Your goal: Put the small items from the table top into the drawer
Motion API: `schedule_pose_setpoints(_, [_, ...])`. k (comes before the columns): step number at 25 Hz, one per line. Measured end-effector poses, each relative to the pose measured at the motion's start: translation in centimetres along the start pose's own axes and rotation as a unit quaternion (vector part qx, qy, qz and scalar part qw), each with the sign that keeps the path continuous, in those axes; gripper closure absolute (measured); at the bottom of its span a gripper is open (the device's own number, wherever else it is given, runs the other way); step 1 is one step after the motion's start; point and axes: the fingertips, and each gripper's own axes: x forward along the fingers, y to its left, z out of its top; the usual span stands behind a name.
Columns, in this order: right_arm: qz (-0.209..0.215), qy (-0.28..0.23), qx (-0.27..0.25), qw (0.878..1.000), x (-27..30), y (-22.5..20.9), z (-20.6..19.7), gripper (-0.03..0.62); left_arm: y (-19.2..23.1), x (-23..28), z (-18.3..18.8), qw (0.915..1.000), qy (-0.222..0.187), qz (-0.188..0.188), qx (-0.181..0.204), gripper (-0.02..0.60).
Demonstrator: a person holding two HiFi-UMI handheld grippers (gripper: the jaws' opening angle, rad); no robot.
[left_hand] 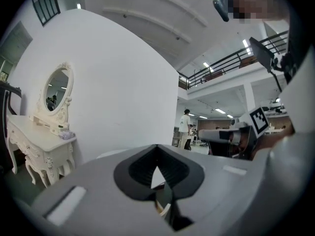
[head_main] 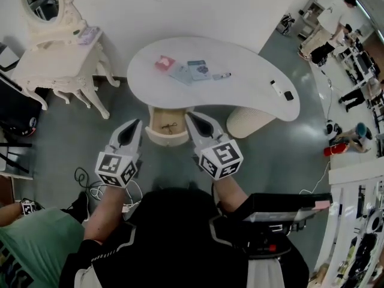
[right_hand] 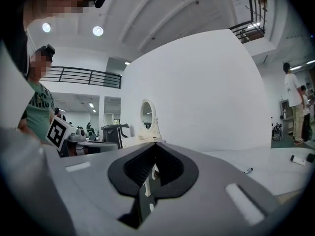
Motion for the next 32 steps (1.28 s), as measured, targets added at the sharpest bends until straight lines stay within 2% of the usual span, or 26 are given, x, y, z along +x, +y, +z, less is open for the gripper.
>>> schedule_pose_setpoints(6, [0.005, -0.010, -0.005, 1.000, -2.3, -2.0, 1.7, 0.592, -2.7, 1.1, 2.5, 0.9998, -0.015, 0.008, -0.009, 0.581])
schedule_pose_setpoints(12, [0.016, -0.011, -0.012, 1.000, -3.0, -3.2, 2.2, 0.594, -4.1, 2.0, 2.9, 0.9997, -0.018, 0.014, -0.008, 0.581])
schedule_pose_setpoints(32, [0.030, -0.024, -0.006, 0.999, -2.8, -4.4, 3.2, 0.594, -3.7, 2.4, 3.3, 0.9986, -0.022, 0.047, -0.001, 0.581])
